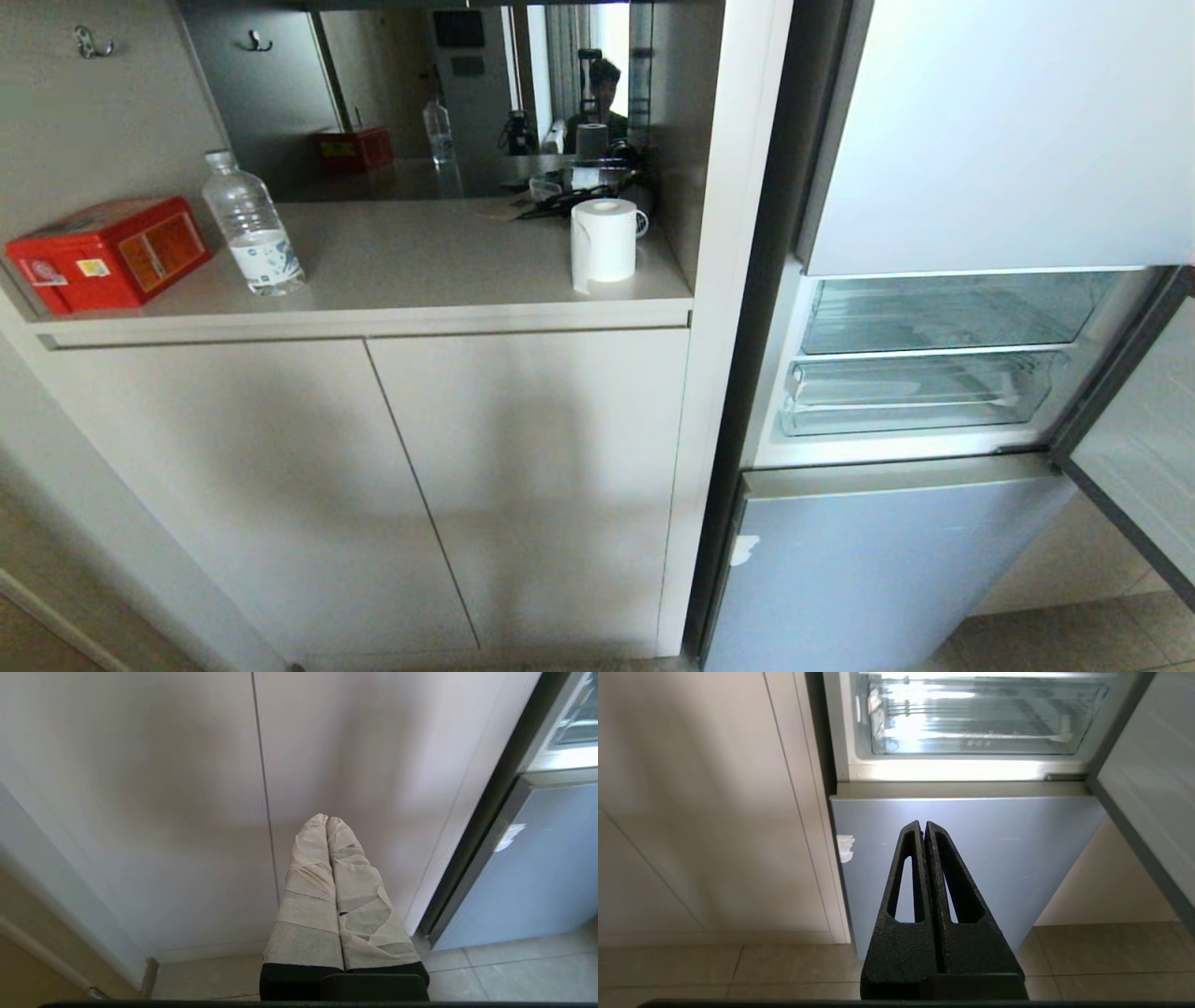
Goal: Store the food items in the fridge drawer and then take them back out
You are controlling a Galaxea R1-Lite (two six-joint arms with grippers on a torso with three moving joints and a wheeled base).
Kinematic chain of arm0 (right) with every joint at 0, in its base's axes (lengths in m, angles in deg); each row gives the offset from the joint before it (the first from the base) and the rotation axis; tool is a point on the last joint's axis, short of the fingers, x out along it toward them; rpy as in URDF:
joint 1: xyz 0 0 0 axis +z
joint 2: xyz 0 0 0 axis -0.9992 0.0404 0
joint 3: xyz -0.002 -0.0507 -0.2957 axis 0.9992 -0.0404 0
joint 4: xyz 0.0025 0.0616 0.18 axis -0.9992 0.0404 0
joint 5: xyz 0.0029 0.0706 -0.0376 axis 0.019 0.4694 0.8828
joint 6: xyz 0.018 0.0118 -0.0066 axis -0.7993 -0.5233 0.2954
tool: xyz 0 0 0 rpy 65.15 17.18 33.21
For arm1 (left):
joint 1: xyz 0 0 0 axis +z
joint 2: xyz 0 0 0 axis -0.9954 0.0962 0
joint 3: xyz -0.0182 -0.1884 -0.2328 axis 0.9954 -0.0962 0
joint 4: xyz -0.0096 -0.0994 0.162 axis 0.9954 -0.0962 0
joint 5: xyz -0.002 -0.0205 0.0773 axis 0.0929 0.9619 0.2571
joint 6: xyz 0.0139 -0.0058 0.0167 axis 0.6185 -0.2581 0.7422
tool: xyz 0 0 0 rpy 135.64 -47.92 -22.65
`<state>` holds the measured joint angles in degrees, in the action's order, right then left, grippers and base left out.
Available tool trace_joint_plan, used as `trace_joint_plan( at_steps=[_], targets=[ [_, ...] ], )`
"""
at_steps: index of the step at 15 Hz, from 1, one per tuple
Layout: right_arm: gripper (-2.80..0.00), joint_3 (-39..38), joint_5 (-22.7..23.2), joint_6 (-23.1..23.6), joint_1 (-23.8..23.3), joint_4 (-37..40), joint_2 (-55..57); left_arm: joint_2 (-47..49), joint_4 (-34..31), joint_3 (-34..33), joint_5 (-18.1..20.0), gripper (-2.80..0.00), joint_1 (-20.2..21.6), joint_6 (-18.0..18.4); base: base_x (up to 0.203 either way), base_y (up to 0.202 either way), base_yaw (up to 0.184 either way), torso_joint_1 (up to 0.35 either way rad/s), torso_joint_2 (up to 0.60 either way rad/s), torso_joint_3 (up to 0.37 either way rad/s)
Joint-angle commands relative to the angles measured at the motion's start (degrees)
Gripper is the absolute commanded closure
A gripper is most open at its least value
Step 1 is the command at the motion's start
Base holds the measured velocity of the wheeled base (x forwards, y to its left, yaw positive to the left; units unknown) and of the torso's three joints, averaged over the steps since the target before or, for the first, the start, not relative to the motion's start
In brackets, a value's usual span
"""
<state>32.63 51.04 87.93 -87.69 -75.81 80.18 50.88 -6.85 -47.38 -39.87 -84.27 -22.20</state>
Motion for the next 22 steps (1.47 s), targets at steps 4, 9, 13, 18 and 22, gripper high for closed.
trace_joint_plan(
  at_steps=[4,9,13,18,22],
  targets=[
    [0.0,0.0,0.0,0.0,0.0,0.0,0.1,0.1,0.0,0.0,0.0,0.0,0.0,0.0,0.0,0.0,0.0,-0.14,0.3,0.148],
    [0.0,0.0,0.0,0.0,0.0,0.0,0.1,0.2,0.0,0.0,0.0,0.0,0.0,0.0,0.0,0.0,0.0,-0.139,0.31,0.16],
    [0.0,0.0,0.0,0.0,0.0,0.0,0.1,0.1,0.0,0.0,0.0,0.0,0.0,0.0,0.0,0.0,0.0,-0.151,0.32,0.165],
    [0.0,0.0,0.0,0.0,0.0,0.0,0.1,0.1,0.0,0.0,0.0,0.0,0.0,0.0,0.0,0.0,0.0,-0.159,0.34,0.175],
    [0.0,0.0,0.0,0.0,0.0,0.0,0.1,0.1,0.0,0.0,0.0,0.0,0.0,0.0,0.0,0.0,0.0,-0.172,0.36,0.191]
  ],
)
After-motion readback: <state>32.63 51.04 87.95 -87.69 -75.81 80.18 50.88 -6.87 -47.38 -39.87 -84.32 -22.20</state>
